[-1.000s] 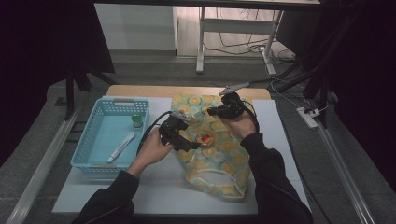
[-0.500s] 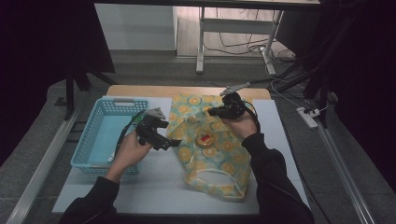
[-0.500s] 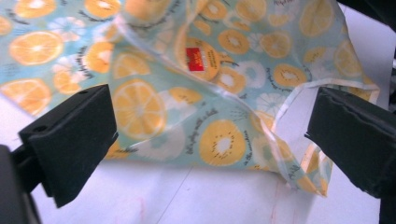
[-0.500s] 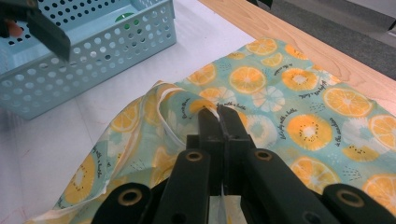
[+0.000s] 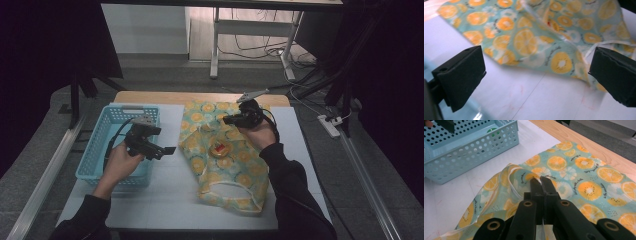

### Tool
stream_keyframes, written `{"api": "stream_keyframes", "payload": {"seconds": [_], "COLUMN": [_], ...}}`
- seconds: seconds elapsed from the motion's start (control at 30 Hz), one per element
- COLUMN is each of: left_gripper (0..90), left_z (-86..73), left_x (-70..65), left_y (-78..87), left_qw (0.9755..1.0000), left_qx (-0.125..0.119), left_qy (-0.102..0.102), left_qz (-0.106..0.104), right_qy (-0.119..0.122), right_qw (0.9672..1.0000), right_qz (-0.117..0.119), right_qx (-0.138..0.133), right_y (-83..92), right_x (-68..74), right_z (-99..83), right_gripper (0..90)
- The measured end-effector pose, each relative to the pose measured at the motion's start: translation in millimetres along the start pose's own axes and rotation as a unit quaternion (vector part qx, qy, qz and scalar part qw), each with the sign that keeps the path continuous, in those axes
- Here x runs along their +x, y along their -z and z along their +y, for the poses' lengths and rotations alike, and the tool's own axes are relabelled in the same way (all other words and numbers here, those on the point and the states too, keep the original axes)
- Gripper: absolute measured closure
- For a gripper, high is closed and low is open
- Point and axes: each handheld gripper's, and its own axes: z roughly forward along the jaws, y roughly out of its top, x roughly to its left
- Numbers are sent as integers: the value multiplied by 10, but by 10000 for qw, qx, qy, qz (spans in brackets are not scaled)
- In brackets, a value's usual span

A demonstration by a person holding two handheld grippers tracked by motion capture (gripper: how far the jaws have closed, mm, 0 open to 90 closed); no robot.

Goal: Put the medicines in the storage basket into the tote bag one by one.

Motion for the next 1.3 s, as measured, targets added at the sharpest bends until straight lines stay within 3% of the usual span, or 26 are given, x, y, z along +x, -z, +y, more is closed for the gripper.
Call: {"api": "stream_keyframes", "payload": {"seconds": [0.3,0.47,0.57,0.77,0.83,0.9,1.1,1.3], "left_gripper": [0,0,0,1,8,3,0,0], "left_z": [-179,-268,-333,-479,-524,-567,-645,-706], "left_x": [171,267,334,493,550,601,713,801], "left_y": [217,294,319,302,285,271,204,89], "left_qw": [9983,9949,9937,9883,9865,9863,9826,9755], "left_qx": [65,287,282,618,726,750,1019,1461], "left_qy": [331,509,617,704,792,856,921,997], "left_qz": [469,816,894,1200,1233,1193,1253,1308], "right_qy": [39,43,42,50,55,60,52,65], "right_qw": [10000,10000,10000,10000,10000,10000,10000,9999], "right_qz": [27,32,34,39,40,41,43,56], "right_qx": [2,7,26,30,25,40,59,92], "right_y": [2,-12,-22,-21,-23,-27,-45,-71], "right_x": [29,31,34,35,36,38,39,57], "right_z": [13,4,-4,-2,-5,-9,-11,-15], "right_gripper": [900,900,900,900,900,900,900,900]}}
